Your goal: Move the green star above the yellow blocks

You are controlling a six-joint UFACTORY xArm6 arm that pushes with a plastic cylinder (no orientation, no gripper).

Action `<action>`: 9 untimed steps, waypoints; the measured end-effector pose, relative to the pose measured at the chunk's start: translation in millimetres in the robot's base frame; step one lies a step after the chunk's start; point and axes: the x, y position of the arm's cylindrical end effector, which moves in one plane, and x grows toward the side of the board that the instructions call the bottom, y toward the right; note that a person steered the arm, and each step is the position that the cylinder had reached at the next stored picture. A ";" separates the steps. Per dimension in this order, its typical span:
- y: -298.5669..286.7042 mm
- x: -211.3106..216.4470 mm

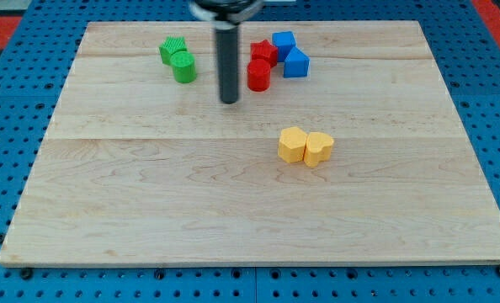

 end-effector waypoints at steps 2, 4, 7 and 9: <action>-130.6 -1.9; -137.1 -1.9; -207.5 -30.7; -211.6 -102.1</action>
